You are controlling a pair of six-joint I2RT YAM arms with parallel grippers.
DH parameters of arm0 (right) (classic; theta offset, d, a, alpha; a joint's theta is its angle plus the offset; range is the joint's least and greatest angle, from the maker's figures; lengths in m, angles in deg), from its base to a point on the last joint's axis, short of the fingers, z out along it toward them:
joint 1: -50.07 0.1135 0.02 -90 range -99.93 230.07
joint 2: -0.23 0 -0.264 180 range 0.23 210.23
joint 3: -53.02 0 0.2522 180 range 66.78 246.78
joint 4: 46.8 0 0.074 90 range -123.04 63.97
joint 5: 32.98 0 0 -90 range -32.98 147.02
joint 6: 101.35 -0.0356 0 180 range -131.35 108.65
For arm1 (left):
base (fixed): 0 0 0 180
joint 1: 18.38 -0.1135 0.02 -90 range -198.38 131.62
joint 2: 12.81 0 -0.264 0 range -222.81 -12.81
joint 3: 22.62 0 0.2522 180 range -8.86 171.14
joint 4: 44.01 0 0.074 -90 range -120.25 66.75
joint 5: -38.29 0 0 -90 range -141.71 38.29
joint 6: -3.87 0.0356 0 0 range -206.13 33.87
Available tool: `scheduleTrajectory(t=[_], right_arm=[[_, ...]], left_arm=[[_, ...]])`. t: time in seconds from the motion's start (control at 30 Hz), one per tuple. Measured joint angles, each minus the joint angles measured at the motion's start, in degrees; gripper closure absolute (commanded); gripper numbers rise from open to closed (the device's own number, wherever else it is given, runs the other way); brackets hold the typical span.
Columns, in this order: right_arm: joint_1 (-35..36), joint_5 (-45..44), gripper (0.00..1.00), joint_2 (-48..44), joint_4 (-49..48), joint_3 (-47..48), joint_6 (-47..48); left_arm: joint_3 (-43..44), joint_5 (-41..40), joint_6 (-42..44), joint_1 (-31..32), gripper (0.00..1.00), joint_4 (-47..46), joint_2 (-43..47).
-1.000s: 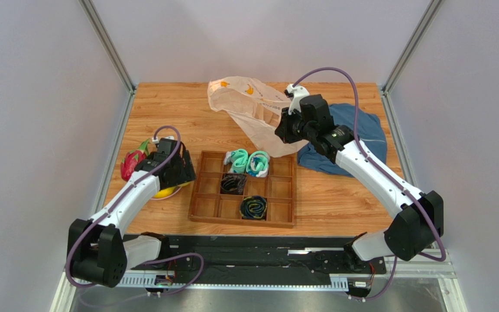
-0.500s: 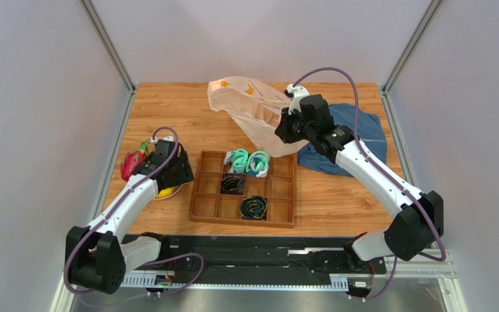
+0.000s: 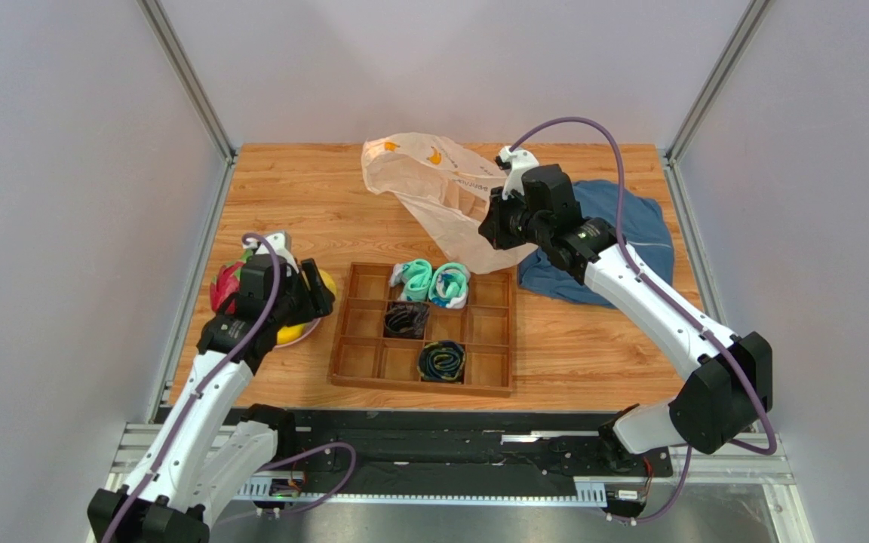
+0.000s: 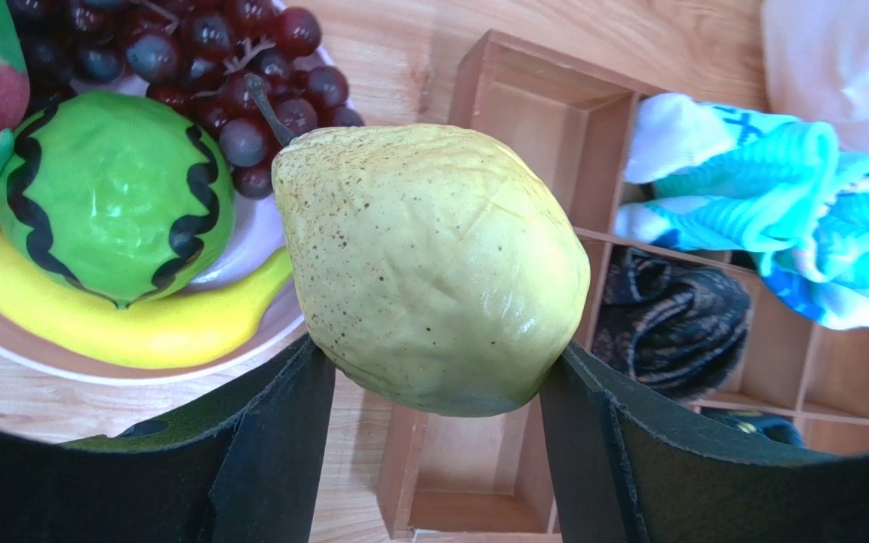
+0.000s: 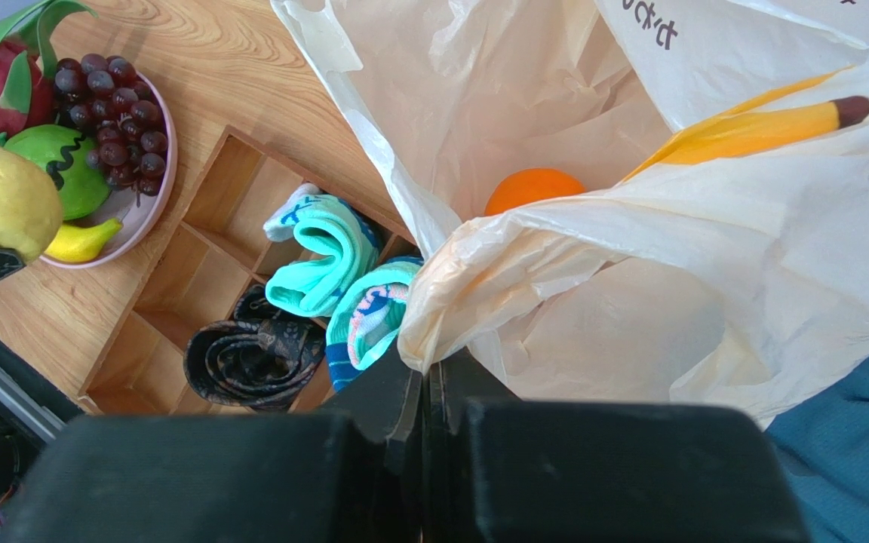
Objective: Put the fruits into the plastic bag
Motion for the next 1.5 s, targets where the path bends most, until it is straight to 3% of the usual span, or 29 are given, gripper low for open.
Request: scheduleTrajectory(t=[0.23, 0.5, 0.8, 1.07, 1.37, 1.47, 1.5], right_arm=[[0.0, 0.0, 0.96, 0.0, 0.0, 0.0, 0.0], [0.0, 0.0, 0.96, 0.0, 0.0, 0.0, 0.0], [0.0, -0.2, 0.96, 0.0, 0.2, 0.0, 0.0], [0.0, -0.5, 0.96, -0.3, 0.6, 0.0, 0.0], [0.0, -1.1, 0.96, -1.2, 1.0, 0.0, 0.0], [0.0, -1.1, 0.96, -1.2, 1.1, 0.0, 0.1], [0.0, -1.1, 0.96, -1.2, 1.1, 0.0, 0.1]], left_arm=[[7.2, 0.5, 0.1, 5.6, 0.60, -0.6, -1.7], [31.4, 1.0, 2.8, 18.1, 0.60, -9.7, -21.5], [50.3, 5.6, 4.5, 22.3, 0.60, -15.1, -43.1], [53.2, 8.7, 3.0, 23.1, 0.60, -16.9, -53.1], [51.3, 10.8, 2.2, 25.0, 0.59, -16.9, -57.0], [51.4, 11.3, 2.1, 25.1, 0.50, -16.9, -57.8], [51.4, 11.5, 2.0, 25.1, 0.42, -16.9, -58.2]])
